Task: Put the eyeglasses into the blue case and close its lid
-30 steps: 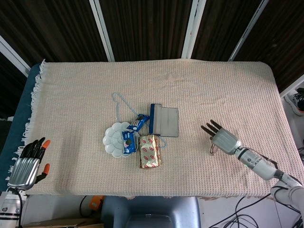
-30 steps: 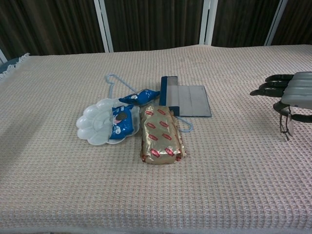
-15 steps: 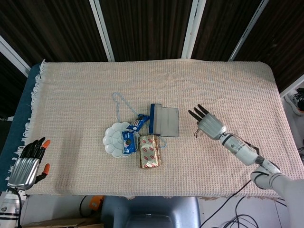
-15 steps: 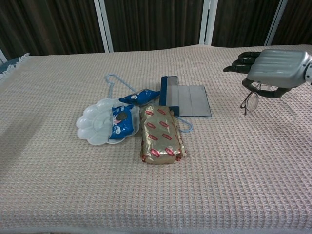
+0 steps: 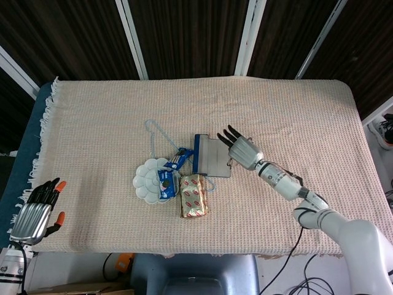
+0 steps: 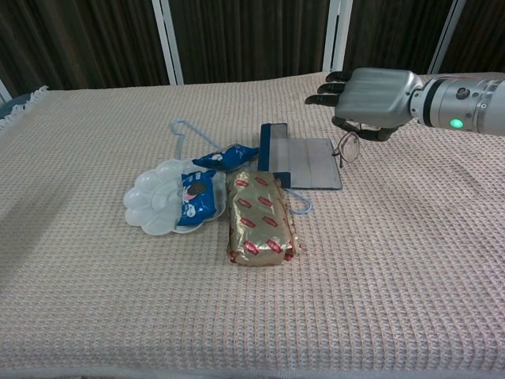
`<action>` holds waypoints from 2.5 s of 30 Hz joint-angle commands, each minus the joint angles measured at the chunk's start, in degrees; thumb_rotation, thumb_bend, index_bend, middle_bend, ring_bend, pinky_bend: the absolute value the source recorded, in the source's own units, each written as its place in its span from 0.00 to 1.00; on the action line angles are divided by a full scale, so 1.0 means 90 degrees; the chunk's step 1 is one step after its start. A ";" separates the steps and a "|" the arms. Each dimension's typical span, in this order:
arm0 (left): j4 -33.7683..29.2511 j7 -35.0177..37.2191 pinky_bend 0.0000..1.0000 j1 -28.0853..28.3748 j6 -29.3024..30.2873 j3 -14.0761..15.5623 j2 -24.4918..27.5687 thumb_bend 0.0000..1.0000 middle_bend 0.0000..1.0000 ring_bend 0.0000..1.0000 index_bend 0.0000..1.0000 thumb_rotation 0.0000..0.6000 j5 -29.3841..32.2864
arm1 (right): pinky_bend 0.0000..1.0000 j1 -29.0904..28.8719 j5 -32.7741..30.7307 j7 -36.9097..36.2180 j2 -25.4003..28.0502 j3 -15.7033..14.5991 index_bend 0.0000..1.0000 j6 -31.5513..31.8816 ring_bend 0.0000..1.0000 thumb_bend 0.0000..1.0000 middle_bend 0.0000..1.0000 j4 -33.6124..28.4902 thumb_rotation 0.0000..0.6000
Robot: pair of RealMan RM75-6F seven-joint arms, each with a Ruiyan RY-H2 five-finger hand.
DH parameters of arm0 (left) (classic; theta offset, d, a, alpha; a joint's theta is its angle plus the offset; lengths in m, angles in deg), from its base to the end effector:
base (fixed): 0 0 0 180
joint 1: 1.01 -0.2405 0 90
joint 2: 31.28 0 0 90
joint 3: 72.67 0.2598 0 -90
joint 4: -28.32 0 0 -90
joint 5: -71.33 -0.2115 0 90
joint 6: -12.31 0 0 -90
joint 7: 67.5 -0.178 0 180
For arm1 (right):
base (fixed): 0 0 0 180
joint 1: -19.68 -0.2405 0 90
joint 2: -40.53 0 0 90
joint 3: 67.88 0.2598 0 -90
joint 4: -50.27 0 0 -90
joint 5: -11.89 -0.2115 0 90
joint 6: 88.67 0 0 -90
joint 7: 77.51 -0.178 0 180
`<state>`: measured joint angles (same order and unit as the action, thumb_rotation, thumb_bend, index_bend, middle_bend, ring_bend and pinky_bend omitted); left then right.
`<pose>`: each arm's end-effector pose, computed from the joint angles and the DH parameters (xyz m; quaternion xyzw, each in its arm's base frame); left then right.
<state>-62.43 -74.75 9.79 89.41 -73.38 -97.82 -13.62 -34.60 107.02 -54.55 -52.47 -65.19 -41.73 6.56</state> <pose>-0.3094 0.2381 0.1200 -0.6652 -0.3721 -0.3301 0.5569 -0.1659 -0.4715 -0.0171 0.8643 0.0807 0.1665 0.4677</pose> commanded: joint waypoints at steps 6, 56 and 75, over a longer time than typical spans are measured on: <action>0.0014 0.0150 0.12 0.0016 -0.0016 0.0023 0.0053 0.44 0.00 0.00 0.00 1.00 -0.0054 | 0.00 -0.0404 -0.0214 0.0427 -0.0499 0.0165 0.70 -0.0379 0.00 0.59 0.06 0.0337 1.00; 0.0041 0.0463 0.12 -0.0002 0.0064 0.0098 0.0156 0.44 0.00 0.00 0.00 1.00 -0.0232 | 0.00 -0.0149 -0.0556 -0.0079 -0.0632 -0.0018 0.42 0.0588 0.00 0.32 0.05 0.0156 1.00; 0.0057 0.0518 0.12 0.0041 -0.0010 0.0079 0.0169 0.44 0.00 0.00 0.00 1.00 -0.0188 | 0.00 -0.0264 -0.1167 -0.0097 -0.1955 0.0529 0.21 0.0571 0.00 0.13 0.00 0.1695 1.00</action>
<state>-61.93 -70.10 10.15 89.32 -72.67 -96.31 -15.30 -36.33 96.78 -55.23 -68.86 -60.69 -35.99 20.56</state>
